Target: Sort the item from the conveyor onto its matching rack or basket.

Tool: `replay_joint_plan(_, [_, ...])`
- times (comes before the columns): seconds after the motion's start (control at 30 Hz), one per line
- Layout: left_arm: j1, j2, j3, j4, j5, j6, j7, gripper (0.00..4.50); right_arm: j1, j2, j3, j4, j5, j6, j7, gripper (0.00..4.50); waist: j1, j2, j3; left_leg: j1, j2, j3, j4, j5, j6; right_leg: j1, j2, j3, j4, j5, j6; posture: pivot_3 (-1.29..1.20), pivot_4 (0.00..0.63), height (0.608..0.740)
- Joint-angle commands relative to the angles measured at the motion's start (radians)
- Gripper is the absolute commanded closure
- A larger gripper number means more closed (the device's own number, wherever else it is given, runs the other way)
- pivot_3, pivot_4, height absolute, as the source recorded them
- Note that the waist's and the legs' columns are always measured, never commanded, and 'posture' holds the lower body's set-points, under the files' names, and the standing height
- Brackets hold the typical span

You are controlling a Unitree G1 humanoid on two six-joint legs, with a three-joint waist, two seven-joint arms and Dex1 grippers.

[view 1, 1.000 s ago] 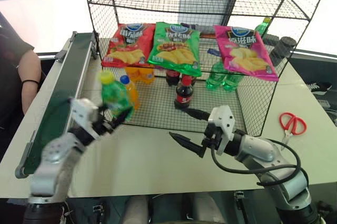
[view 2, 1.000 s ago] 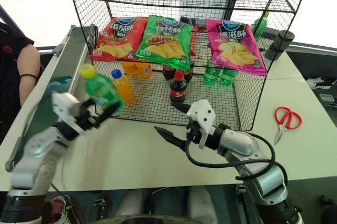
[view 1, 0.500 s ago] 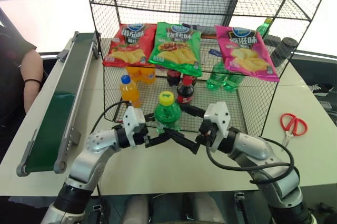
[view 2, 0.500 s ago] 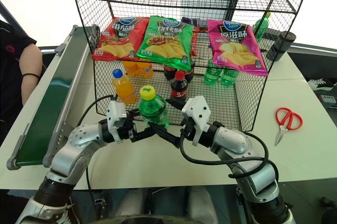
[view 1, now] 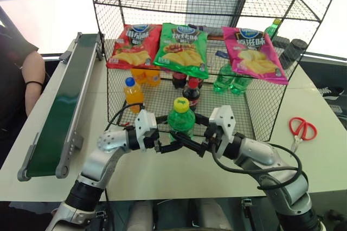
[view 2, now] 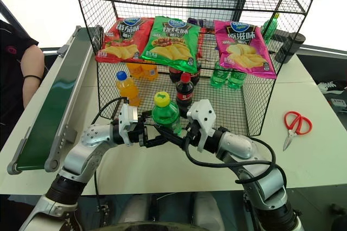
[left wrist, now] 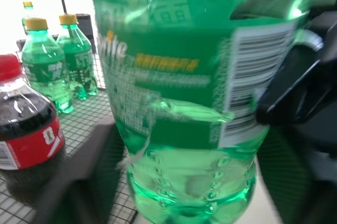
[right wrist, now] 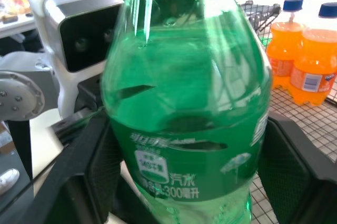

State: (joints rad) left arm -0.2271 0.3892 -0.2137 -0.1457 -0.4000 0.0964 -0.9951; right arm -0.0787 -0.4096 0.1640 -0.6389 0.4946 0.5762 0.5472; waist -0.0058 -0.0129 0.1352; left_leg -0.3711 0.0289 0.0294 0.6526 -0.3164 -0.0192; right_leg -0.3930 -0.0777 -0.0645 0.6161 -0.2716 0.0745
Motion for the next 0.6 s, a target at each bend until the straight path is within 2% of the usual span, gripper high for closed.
replay_joint_plan(0.03, [0.015, 0.005, 0.034, 0.001, 0.014, 0.001, 0.037, 0.04, -0.005, 0.023, -0.078, -0.012, -0.026, -0.076, -0.049, 1.48, 0.000, 0.000, 0.000, 0.000, 0.000, 0.000, 0.000, 0.000, 0.000, 0.000, 0.000, 0.000, 0.000, 0.000, 0.000, 0.00, 0.150, 0.740])
replay_joint_plan(0.23, [0.121, 0.043, 0.104, 0.002, 0.035, -0.037, 0.093, 0.04, 0.065, 0.037, -0.236, 0.096, -0.109, -0.192, -0.147, 1.48, 0.000, 0.000, 0.000, 0.000, 0.001, 0.000, 0.000, 0.000, 0.000, 0.000, 0.001, 0.000, 0.000, 0.000, 0.000, 0.00, 0.150, 0.740])
replay_joint_plan(0.37, [0.145, 0.036, 0.135, -0.036, 0.020, -0.033, 0.127, 0.04, 0.098, 0.057, -0.272, 0.204, -0.190, -0.291, -0.194, 1.48, 0.013, 0.000, 0.000, 0.000, 0.000, 0.001, 0.000, 0.000, 0.000, 0.000, 0.000, 0.000, 0.000, 0.000, 0.000, 0.00, 0.150, 0.740])
replay_joint_plan(0.5, [0.132, 0.023, 0.139, -0.061, 0.009, -0.018, 0.148, 0.04, 0.056, 0.119, -0.285, 0.368, -0.263, -0.385, -0.278, 1.48, 0.015, 0.001, 0.000, 0.001, 0.001, 0.001, 0.000, 0.000, 0.000, 0.000, 0.000, 0.001, 0.002, 0.000, 0.000, 0.00, 0.150, 0.740])
replay_joint_plan(0.6, [0.120, 0.010, 0.126, -0.070, 0.008, -0.012, 0.153, 0.04, -0.029, 0.168, -0.316, 0.543, -0.297, -0.455, -0.359, 1.48, 0.012, 0.002, 0.000, 0.002, 0.001, 0.001, 0.001, 0.000, 0.000, 0.000, 0.001, 0.001, 0.002, 0.000, 0.000, 0.00, 0.150, 0.740])
